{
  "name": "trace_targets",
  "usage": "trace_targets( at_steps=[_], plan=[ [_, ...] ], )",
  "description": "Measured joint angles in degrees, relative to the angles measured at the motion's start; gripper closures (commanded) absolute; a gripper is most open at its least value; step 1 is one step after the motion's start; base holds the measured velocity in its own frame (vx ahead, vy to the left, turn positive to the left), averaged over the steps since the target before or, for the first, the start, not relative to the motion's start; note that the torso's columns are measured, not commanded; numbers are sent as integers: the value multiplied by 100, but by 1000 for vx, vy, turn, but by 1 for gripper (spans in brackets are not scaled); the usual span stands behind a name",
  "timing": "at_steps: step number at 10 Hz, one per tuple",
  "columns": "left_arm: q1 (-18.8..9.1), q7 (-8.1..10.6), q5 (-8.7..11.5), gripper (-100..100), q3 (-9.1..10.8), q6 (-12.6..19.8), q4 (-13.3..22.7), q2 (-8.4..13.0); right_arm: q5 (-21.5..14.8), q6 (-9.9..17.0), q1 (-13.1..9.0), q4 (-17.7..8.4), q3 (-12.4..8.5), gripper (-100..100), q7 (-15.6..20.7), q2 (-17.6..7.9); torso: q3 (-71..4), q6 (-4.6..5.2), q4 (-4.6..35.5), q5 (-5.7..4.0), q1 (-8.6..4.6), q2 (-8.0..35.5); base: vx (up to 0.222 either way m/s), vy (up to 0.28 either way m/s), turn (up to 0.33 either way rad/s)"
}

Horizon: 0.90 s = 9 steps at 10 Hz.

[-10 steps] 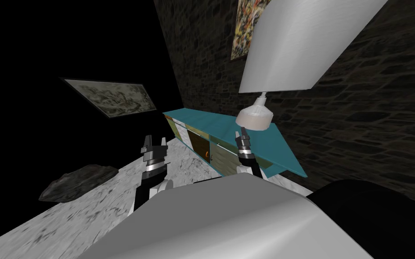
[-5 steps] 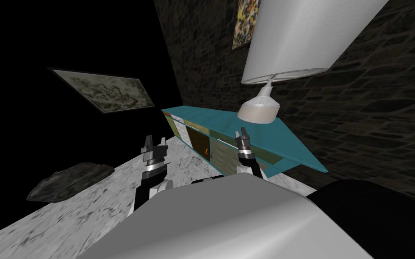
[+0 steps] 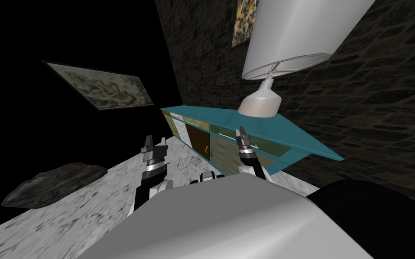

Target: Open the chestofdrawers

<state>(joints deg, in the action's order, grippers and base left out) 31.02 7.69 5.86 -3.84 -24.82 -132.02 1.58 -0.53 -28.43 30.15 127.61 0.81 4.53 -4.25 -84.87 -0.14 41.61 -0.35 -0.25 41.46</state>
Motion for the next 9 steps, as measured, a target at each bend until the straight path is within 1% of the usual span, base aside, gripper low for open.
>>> trace_targets(
  at_steps=[2,5,7,9],
  plan=[
    [0,0,0,0,0,0,0,0,-228,74,-25,-42,-33,-100,142,-330,-43,-14,5,11,3,-40,52,99,-58],
    [1,0,0,0,0,0,0,-1,-686,155,-29,-165,-146,-100,421,-819,-41,-29,23,30,31,-31,86,125,-83],
    [1,0,0,0,-1,0,0,-1,-1037,229,-20,-153,-206,-100,664,-1101,-37,-33,19,25,35,-30,77,115,-52],
    [0,0,0,0,0,0,0,0,-1285,275,-28,-179,-270,-100,790,-1277,-35,-36,23,18,9,-27,62,85,-69]
  ],
)
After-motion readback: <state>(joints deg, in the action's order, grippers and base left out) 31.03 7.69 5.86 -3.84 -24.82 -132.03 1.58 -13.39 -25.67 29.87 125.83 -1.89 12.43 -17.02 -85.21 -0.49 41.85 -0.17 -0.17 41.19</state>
